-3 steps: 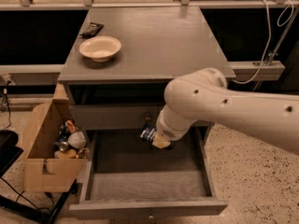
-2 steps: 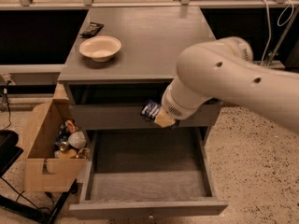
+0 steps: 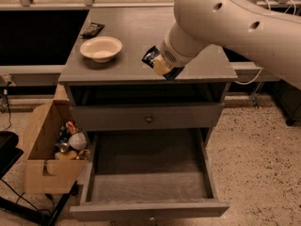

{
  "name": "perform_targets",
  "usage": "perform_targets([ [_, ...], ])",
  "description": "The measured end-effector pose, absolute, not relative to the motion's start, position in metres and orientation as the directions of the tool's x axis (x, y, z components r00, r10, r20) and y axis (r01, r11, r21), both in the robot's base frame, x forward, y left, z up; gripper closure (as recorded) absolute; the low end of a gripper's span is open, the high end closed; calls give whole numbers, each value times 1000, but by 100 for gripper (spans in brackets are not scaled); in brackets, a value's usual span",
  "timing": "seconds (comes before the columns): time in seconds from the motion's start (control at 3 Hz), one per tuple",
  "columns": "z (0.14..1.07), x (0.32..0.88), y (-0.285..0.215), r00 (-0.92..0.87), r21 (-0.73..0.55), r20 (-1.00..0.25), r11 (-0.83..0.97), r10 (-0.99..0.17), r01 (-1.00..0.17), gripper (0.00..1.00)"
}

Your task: Pick rxbar blueberry from middle drawer and place on counter

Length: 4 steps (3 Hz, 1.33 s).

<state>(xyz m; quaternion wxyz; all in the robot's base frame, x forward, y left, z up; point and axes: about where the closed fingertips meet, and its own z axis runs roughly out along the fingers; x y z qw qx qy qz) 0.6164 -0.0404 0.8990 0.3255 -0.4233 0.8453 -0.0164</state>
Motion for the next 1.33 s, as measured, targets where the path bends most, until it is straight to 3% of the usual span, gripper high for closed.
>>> perform_targets([
  [0.67,893,735,-54,-487,-381,-561,731,-669,-566,100],
  [1.0,876,758,-75,-494,-402,-540,724,-682,-560,100],
  [1.33,875,758,-74,-494,-401,-538,723,-683,-562,82],
])
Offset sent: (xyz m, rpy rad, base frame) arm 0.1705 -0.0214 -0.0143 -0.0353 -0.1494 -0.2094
